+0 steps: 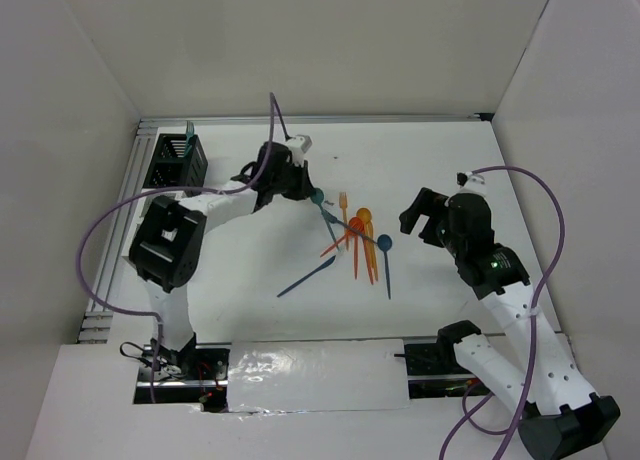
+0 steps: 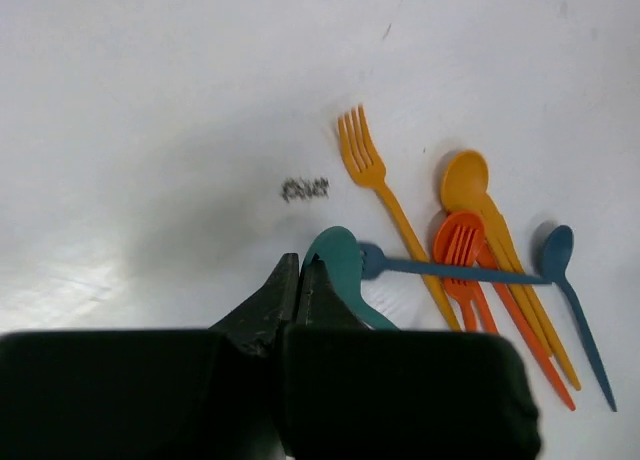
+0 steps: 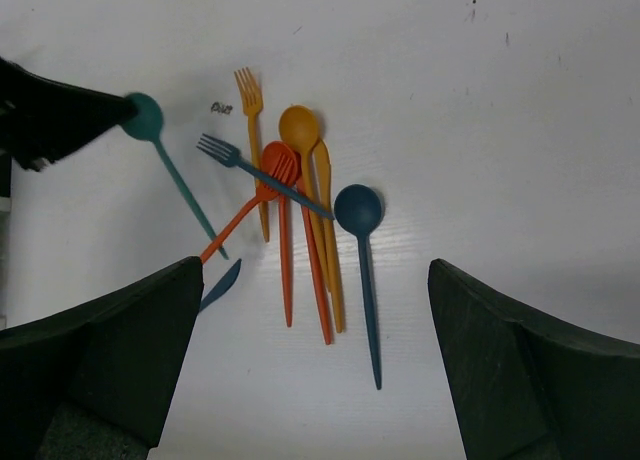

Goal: Sort the eating utensils into containers

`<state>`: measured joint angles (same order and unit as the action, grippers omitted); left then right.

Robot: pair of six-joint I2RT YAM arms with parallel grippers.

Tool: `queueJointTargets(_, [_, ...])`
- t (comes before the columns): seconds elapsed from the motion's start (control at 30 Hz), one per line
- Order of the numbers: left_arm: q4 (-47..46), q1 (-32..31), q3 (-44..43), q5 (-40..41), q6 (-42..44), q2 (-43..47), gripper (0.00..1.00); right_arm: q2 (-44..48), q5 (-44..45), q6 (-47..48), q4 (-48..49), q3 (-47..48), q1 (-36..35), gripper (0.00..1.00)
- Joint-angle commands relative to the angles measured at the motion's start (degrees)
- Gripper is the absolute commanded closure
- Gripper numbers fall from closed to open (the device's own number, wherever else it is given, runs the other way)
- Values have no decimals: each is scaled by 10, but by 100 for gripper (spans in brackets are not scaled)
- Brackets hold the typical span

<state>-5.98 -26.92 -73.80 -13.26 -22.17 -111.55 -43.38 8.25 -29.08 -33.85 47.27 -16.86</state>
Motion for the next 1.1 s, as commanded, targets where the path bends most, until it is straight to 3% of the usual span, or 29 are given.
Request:
queueJointTargets(0.0, [-33,42,-30,-32,106,77,100,2,6,-6,33,16,1,0])
queueJointTargets(0.37, [-29,116,-76,85,292,217,100,-23,-18,-11,70,5,2,0])
queueJointTargets(0.5, [-49,195,-98,-14,279,271,100,-55,-25,-8,98,11,1,0])
queueJointTargets(0.6, [-144,248,-69,-22,313,304,100,-89,-25,-7,132,19,2,0])
queueJointTargets(0.63, [-156,295,-70,-32,329,305,100,-101,-25,-7,139,28,0,0])
queueJointTargets(0.67, [-157,290,-91,-50,332,299,100,-110,-25,-9,152,34,0,0])
queueJointTargets(0.77, [-120,389,-126,-126,330,274,100,-152,-11,-11,176,58,2,0])
queueJointTargets(0.97, [-247,463,-51,-171,379,252,100,-228,13,-7,220,98,2,0])
queueJointTargets(1.07, [-271,477,-58,-187,404,219,100,-276,24,-6,228,132,0,0])
